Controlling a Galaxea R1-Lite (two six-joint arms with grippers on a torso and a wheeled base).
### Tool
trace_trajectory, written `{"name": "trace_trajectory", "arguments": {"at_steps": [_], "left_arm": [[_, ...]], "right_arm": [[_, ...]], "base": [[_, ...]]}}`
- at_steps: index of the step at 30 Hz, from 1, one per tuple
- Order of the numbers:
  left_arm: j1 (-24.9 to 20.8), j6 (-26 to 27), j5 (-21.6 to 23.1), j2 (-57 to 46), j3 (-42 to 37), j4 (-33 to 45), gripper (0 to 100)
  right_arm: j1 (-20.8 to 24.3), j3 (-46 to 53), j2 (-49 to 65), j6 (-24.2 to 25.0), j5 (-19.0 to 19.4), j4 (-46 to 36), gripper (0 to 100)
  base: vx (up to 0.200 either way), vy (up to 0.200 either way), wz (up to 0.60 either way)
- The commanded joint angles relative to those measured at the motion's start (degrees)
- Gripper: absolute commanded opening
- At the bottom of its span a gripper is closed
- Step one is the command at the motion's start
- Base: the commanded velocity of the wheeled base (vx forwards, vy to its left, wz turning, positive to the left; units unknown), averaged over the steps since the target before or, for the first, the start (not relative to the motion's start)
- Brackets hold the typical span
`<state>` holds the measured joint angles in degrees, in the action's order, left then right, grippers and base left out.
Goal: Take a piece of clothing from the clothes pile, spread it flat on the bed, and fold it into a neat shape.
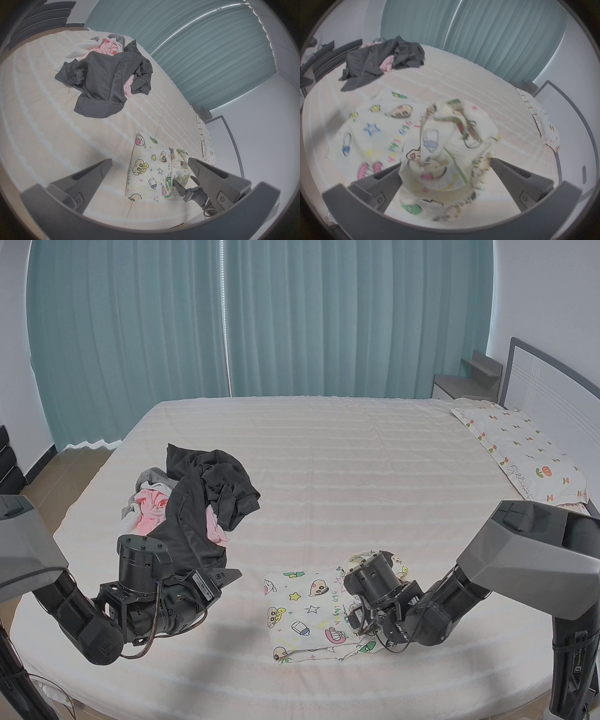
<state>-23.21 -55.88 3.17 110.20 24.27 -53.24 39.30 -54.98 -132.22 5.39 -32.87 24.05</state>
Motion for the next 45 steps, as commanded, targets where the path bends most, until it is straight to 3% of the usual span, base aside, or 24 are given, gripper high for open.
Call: {"name": "trace_trajectory", "arguments": {"at_steps": [1, 8, 11, 12, 16, 19, 25, 37, 45], "left_arm": [[0.0, 0.0, 0.0, 0.1, 0.0, 0.0, 100], [0.0, 0.0, 0.0, 0.2, -0.1, 0.0, 100], [0.0, 0.0, 0.0, 0.2, -0.1, 0.0, 100], [0.0, 0.0, 0.0, 0.3, 0.0, 0.0, 100], [0.0, 0.0, 0.0, 0.5, 0.0, 0.0, 100], [0.0, 0.0, -0.1, 0.5, 0.0, 0.0, 100], [0.0, 0.0, -0.1, 0.5, 0.0, 0.0, 100], [0.0, 0.1, -0.1, 0.9, 0.0, 0.0, 100], [-0.1, 0.1, 0.0, 0.9, -0.1, -0.1, 100]], "right_arm": [[-3.4, 6.7, 6.0, 0.1, -0.1, 0.1, 100], [-10.1, 12.4, 9.6, 0.3, 1.2, 0.1, 100], [-10.9, 13.7, 10.8, 0.3, 1.8, 0.3, 100], [-11.2, 13.8, 12.3, 0.6, 3.9, 1.1, 100], [-10.6, 13.4, 14.4, 2.2, 7.0, 3.5, 100], [-7.7, 12.6, 14.5, 4.0, 12.1, 7.2, 100], [-5.1, 10.2, 9.8, 4.9, 16.4, 10.5, 100], [-2.1, 1.6, -1.5, 4.9, 17.7, 10.8, 100], [-3.5, 0.4, -2.3, 4.7, 17.6, 10.6, 100]], "base": [[0.0, 0.0, 0.0], [0.0, 0.0, 0.0], [0.0, 0.0, 0.0], [0.0, 0.0, 0.0], [0.0, 0.0, 0.0], [0.0, 0.0, 0.0], [0.0, 0.0, 0.0], [0.0, 0.0, 0.0], [0.0, 0.0, 0.0]]}}
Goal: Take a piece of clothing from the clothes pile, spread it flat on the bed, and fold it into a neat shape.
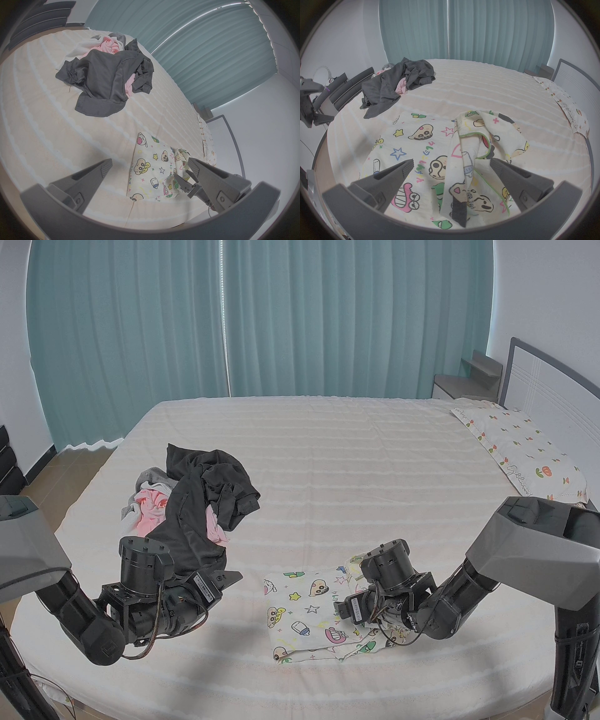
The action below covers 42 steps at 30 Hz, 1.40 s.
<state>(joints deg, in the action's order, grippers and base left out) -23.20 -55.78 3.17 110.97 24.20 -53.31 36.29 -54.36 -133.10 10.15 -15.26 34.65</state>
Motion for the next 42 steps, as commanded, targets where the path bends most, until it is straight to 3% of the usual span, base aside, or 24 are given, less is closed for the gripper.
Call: {"name": "trace_trajectory", "arguments": {"at_steps": [1, 12, 20, 42], "left_arm": [[0.0, 0.0, 0.0, 0.1, 0.0, 0.0, 100], [0.0, 0.0, 0.0, 0.1, 0.0, 0.0, 100], [0.0, 0.0, 0.0, 0.6, 0.0, 0.0, 100], [0.0, 0.0, 0.0, 0.7, 0.1, 0.0, 100]], "right_arm": [[-0.7, -0.2, -1.3, 0.0, 0.0, 0.0, 0], [-2.9, 4.5, 1.6, 0.5, 0.2, 0.2, 0], [-6.8, 9.2, 6.0, 3.6, 1.5, 0.2, 0], [-13.4, 15.8, 7.5, 13.0, 11.0, 0.4, 0]], "base": [[0.0, 0.0, 0.0], [0.0, 0.0, 0.0], [0.0, 0.0, 0.0], [0.0, 0.0, 0.0]]}}
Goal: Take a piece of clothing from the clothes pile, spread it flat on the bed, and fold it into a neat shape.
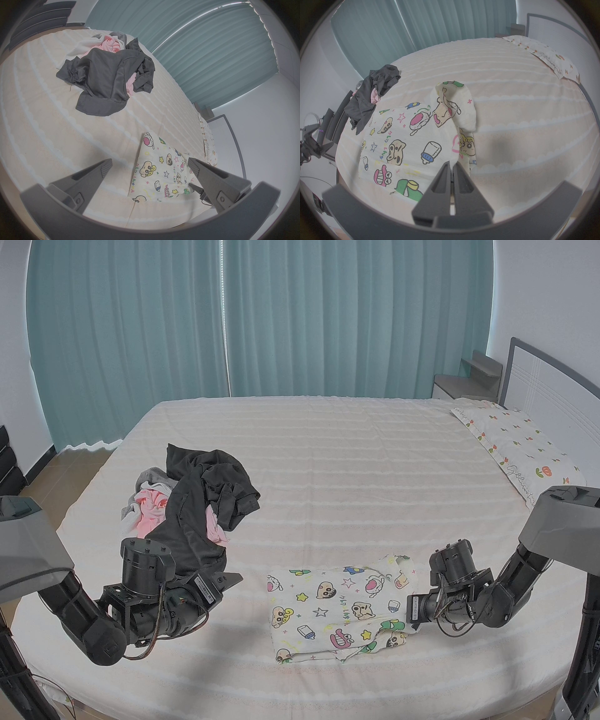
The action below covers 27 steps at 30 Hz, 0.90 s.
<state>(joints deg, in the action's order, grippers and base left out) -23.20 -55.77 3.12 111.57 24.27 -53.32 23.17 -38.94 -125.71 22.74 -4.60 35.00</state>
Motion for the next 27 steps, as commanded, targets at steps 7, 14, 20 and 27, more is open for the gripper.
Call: {"name": "trace_trajectory", "arguments": {"at_steps": [7, 14, 20, 27], "left_arm": [[0.0, 0.0, 0.0, 0.2, 0.0, 0.0, 100], [0.0, 0.0, 0.0, 0.4, 0.1, 0.0, 100], [0.0, 0.0, 0.0, 0.4, 0.1, 0.0, 100], [0.0, 0.0, -0.1, 0.5, 0.1, 0.0, 100]], "right_arm": [[-0.7, 1.2, 0.4, 3.9, 1.1, 4.9, 0], [-1.8, 7.7, 4.2, 6.8, 10.5, 6.7, 0], [-5.2, 7.8, 1.0, 6.7, 13.5, 11.3, 0], [-7.1, 9.2, -2.4, 6.6, 13.6, 19.6, 100]], "base": [[0.0, 0.0, 0.0], [0.0, 0.0, 0.0], [0.0, 0.0, 0.0], [0.0, 0.0, 0.0]]}}
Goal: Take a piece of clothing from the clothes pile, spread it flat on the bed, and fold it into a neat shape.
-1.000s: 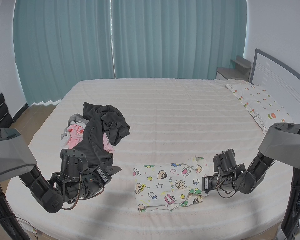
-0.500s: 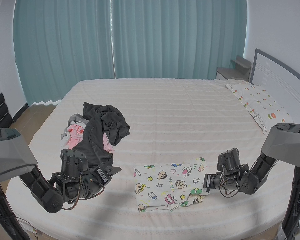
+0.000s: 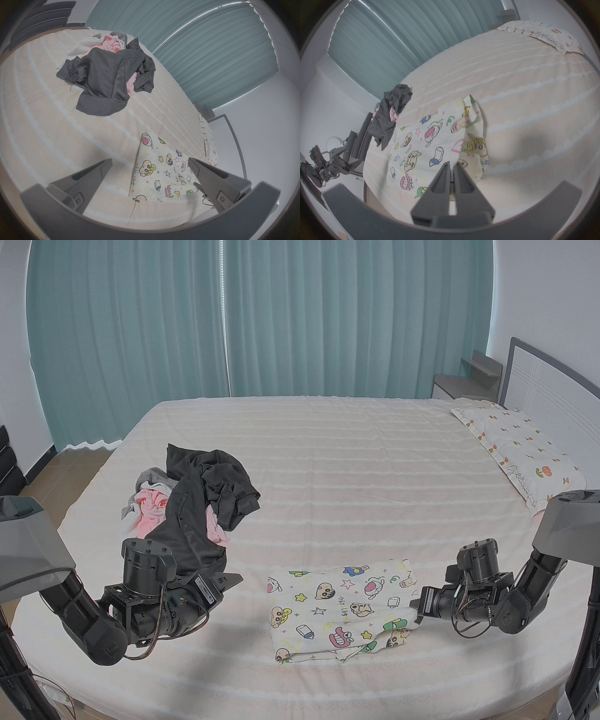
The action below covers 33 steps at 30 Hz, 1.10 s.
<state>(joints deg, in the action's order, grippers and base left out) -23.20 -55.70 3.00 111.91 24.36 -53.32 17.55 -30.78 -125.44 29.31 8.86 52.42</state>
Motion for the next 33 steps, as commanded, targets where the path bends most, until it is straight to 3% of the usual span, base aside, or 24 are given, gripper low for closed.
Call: {"name": "trace_trajectory", "arguments": {"at_steps": [1, 7, 10, 12, 22, 30, 31, 33], "left_arm": [[0.0, 0.0, 0.0, 0.2, 0.0, 0.0, 100], [0.0, 0.0, -0.2, 0.8, 0.1, -0.1, 100], [0.0, 0.0, -0.1, 0.8, 0.1, -0.1, 100], [0.0, 0.0, -0.1, 0.9, 0.1, -0.1, 100], [0.0, 0.1, 0.0, 0.9, 0.3, -0.1, 100], [-0.1, 0.1, -0.1, 1.0, 0.3, -0.1, 100], [0.0, 0.1, -0.1, 0.9, 0.3, -0.1, 100], [0.0, 0.1, -0.1, 1.0, 0.3, -0.1, 100]], "right_arm": [[-1.5, 1.1, -2.7, 0.0, 0.1, 2.2, 100], [-2.8, 4.2, -3.1, -0.4, 1.8, 4.1, 100], [-3.7, 8.0, -4.5, -5.6, 9.0, 8.9, 100], [-4.2, 9.2, -6.6, -9.9, 11.6, 11.6, 100], [-1.8, 9.7, -9.1, -15.6, 11.2, 13.5, 100], [-0.8, 8.3, -11.0, -15.5, 10.2, 15.5, 100], [-0.8, 8.2, -11.6, -15.2, 10.1, 16.9, 0], [-0.8, 8.2, -11.9, -15.2, 10.1, 17.5, 0]], "base": [[0.0, 0.0, 0.0], [0.0, 0.0, 0.0], [0.0, 0.0, 0.0], [0.0, 0.0, 0.0], [0.0, 0.0, 0.0], [0.0, 0.0, 0.0], [0.0, 0.0, 0.0], [0.0, 0.0, 0.0]]}}
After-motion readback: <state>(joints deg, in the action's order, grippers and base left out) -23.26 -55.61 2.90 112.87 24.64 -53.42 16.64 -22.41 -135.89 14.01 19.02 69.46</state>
